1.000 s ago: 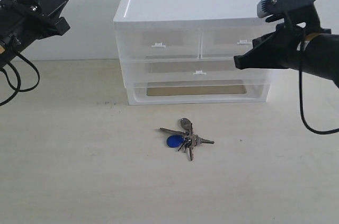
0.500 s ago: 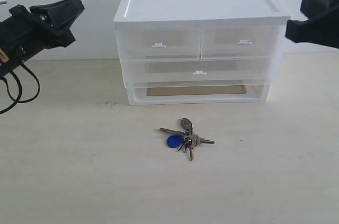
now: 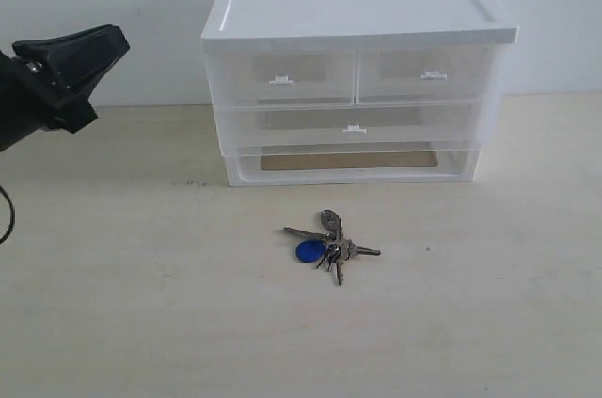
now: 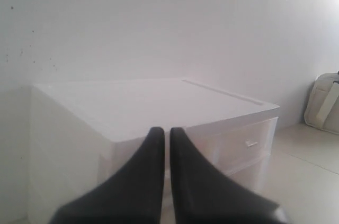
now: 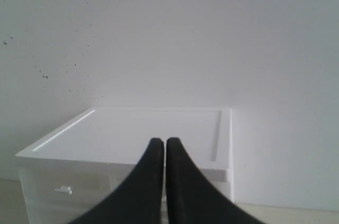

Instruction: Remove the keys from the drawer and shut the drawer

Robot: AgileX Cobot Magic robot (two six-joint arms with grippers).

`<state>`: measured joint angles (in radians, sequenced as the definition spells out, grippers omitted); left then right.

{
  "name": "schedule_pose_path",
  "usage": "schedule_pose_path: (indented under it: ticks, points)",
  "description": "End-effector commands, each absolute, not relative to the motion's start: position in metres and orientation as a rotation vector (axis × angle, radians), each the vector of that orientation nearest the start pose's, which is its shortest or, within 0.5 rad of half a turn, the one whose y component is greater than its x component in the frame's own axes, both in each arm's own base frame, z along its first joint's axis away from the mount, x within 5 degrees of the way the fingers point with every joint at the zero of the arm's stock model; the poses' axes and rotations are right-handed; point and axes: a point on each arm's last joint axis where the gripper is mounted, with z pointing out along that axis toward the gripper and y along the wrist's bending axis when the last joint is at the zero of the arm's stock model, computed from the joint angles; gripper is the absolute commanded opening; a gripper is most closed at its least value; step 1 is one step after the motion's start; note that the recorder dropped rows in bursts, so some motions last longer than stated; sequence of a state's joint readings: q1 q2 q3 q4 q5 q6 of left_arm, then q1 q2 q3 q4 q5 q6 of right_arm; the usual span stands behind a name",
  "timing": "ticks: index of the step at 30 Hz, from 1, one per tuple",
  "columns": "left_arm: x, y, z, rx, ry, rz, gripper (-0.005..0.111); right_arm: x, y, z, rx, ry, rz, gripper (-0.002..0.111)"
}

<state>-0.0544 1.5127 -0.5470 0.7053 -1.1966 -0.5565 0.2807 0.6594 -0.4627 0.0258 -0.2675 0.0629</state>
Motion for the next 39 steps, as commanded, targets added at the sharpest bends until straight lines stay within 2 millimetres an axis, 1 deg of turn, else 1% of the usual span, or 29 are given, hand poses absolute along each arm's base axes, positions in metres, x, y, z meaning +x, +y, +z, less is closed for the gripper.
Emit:
schedule_pose_path:
  ticks: [1, 5, 7, 13, 15, 20, 25, 28, 33, 39]
  points:
    - [0.235, -0.066, 0.26, 0.431, 1.336, -0.655, 0.004, 0.117, 0.033, 0.335, -0.13, 1.405, 0.303, 0.0]
    - [0.205, -0.063, 0.27, 0.432, 1.326, -0.609, 0.004, 0.102, 0.029, 0.337, -0.12, 1.402, 0.316, 0.0]
    - [0.193, -0.062, 0.271, 0.422, 1.326, -0.608, 0.004, 0.092, 0.026, 0.34, -0.113, 1.384, 0.324, 0.0]
    - [0.151, -0.059, 0.277, 0.413, 1.249, -0.617, 0.004, 0.061, 0.017, 0.346, -0.1, 1.301, 0.343, 0.0]
    - [0.138, -0.058, 0.279, 0.407, 1.223, -0.62, 0.004, 0.051, 0.015, 0.347, -0.098, 1.271, 0.347, 0.0]
    - [0.114, -0.058, 0.279, 0.392, 1.175, -0.676, 0.004, 0.031, 0.009, 0.347, -0.095, 1.219, 0.352, 0.0]
    - [0.096, -0.058, 0.278, 0.38, 1.136, -0.723, 0.004, 0.016, 0.005, 0.343, -0.099, 1.206, 0.351, 0.0]
    - [0.087, -0.061, 0.276, 0.436, 1.126, -0.731, 0.004, 0.008, 0.003, 0.341, -0.1, 1.2, 0.352, 0.0]
    - [0.076, -0.066, 0.275, 0.505, 1.135, -0.773, 0.004, 0.008, 0.003, 0.339, -0.102, 1.217, 0.351, 0.0]
    - [0.073, -0.069, 0.27, 0.539, 1.188, -0.831, 0.004, 0.009, 0.003, 0.335, -0.103, 1.267, 0.356, 0.0]
